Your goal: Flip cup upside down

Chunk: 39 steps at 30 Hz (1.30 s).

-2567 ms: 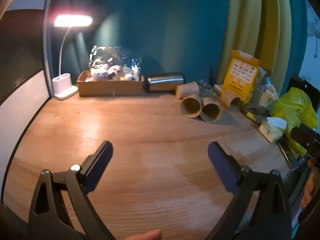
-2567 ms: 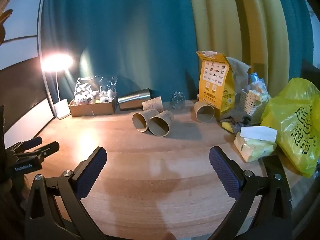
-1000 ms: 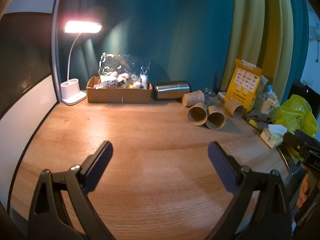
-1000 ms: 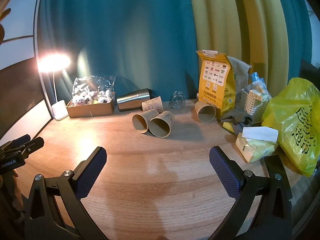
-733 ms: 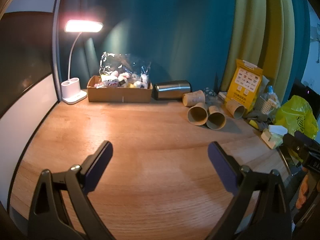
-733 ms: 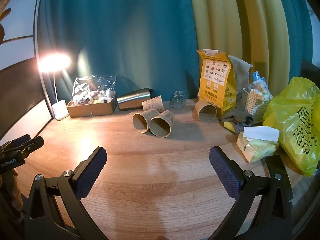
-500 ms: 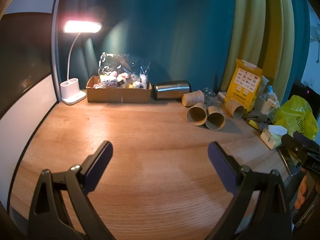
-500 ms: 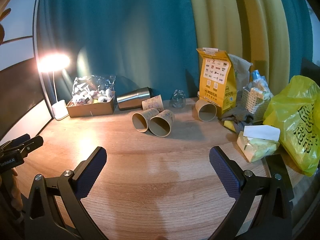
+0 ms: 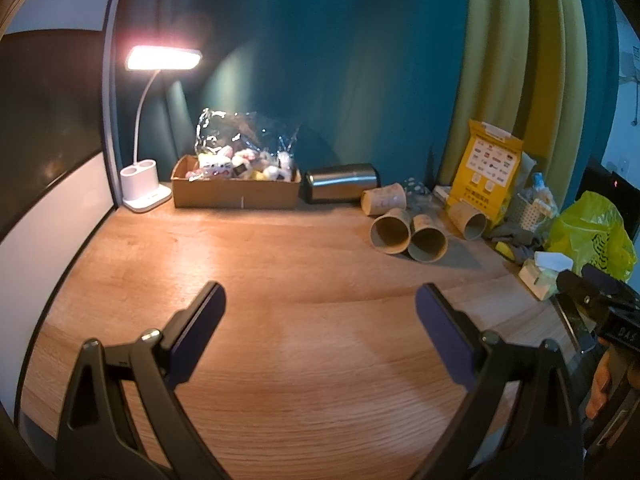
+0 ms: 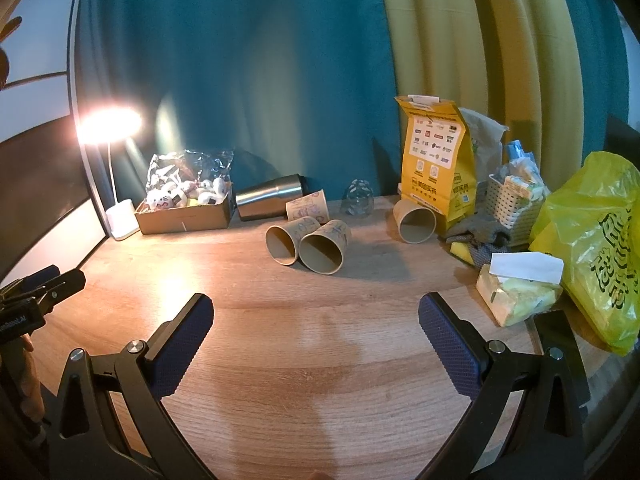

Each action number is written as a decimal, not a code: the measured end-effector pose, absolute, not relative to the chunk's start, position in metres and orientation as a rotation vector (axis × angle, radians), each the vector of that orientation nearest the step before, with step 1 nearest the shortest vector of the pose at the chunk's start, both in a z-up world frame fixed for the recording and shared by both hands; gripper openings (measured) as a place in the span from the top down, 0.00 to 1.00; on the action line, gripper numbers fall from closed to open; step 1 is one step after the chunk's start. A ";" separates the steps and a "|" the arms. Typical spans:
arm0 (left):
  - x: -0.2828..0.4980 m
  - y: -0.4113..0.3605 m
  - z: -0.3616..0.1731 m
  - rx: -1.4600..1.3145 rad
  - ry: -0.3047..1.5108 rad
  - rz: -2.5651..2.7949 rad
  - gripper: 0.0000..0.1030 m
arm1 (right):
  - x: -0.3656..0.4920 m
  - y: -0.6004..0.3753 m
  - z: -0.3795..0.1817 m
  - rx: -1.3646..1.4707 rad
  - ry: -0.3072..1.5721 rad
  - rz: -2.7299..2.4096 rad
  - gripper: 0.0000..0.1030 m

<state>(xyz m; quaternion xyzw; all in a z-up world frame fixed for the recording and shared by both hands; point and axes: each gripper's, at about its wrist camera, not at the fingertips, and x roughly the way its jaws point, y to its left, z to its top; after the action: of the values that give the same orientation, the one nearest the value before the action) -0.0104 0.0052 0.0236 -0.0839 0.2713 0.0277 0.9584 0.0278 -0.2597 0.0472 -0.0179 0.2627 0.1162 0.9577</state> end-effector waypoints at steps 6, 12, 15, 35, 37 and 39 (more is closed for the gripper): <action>-0.011 0.005 0.024 -0.171 0.550 0.058 0.06 | 0.028 -0.260 0.047 -0.036 0.535 0.236 0.00; -0.011 0.006 0.024 -0.170 0.550 0.058 0.06 | 0.030 -0.258 0.046 -0.035 0.538 0.236 0.00; -0.011 0.005 0.025 -0.169 0.550 0.059 0.06 | 0.029 -0.257 0.046 -0.035 0.538 0.236 0.00; 0.000 0.006 0.020 -0.170 0.577 0.062 0.06 | 0.034 -0.247 0.044 -0.033 0.561 0.238 0.00; 0.002 0.007 0.018 -0.170 0.583 0.061 0.06 | 0.039 -0.248 0.043 -0.031 0.569 0.241 0.00; 0.005 0.007 0.016 -0.169 0.592 0.061 0.06 | 0.042 -0.248 0.041 -0.029 0.577 0.243 0.00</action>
<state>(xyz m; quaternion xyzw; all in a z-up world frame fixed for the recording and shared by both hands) 0.0050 0.0067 0.0157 -0.0831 0.2912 0.0302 0.9526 0.0417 -0.2479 0.0407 -0.0145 0.2836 0.1196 0.9513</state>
